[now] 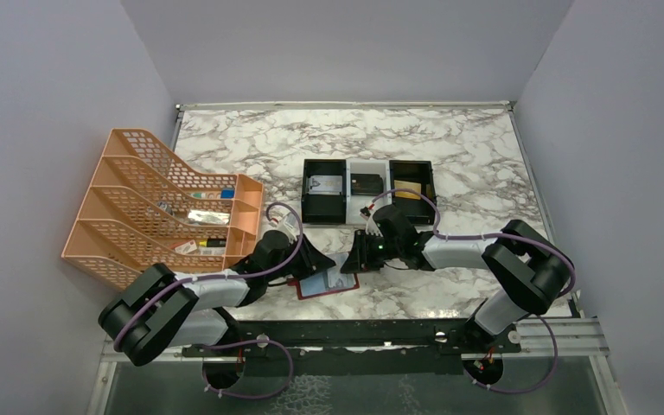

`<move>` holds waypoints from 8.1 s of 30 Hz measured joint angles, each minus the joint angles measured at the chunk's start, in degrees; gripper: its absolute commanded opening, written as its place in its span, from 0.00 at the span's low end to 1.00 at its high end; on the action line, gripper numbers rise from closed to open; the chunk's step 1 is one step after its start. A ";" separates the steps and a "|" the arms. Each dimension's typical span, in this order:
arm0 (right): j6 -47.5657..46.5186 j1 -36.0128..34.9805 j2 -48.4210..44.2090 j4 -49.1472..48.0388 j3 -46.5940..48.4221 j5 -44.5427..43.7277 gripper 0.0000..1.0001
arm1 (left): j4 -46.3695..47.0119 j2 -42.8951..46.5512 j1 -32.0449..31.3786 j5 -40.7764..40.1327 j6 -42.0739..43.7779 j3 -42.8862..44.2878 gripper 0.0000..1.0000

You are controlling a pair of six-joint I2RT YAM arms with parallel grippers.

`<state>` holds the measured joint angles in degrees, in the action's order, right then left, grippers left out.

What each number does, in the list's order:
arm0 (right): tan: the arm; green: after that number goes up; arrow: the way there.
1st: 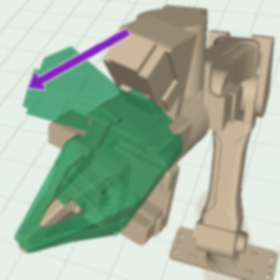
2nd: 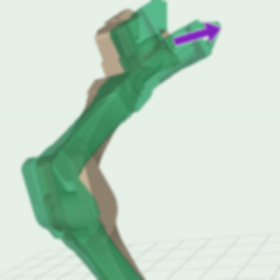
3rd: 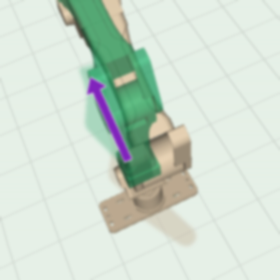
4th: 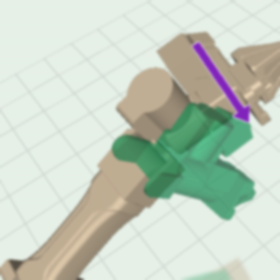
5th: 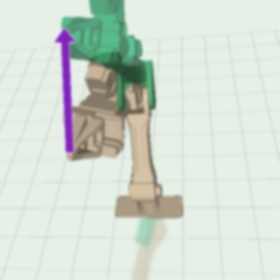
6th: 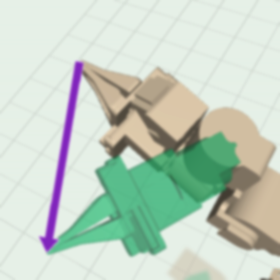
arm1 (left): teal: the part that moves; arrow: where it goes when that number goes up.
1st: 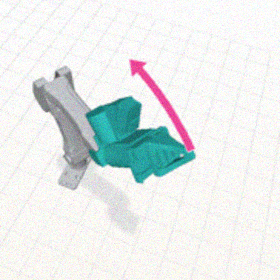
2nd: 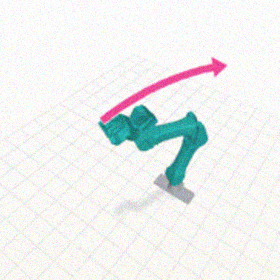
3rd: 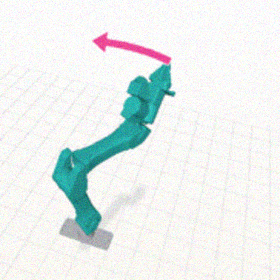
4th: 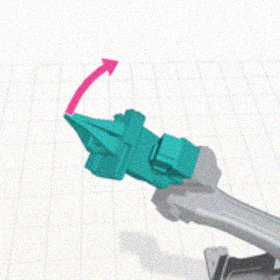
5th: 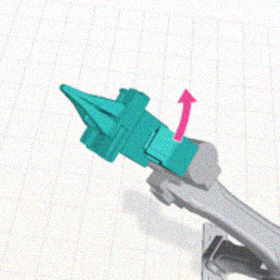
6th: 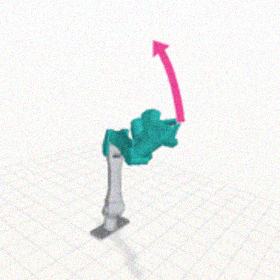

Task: Take the credit cards out of the card holder

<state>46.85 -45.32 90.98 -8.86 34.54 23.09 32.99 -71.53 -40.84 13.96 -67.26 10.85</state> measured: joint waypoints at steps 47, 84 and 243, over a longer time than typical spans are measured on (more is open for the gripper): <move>-4.59 -0.11 1.09 3.78 4.46 1.22 0.26 | 1.07 -0.50 4.02 4.26 0.00 -3.72 0.31; -0.57 0.00 0.98 -0.83 0.76 0.68 0.25 | 2.01 -4.90 -1.29 3.67 -2.14 -2.25 0.00; -11.34 12.44 9.90 -13.27 -1.31 24.90 0.01 | 11.58 -12.50 5.62 9.07 7.28 0.46 0.07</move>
<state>35.51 -32.88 100.88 -22.13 33.23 47.99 44.58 -84.03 -35.22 23.03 -59.99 11.31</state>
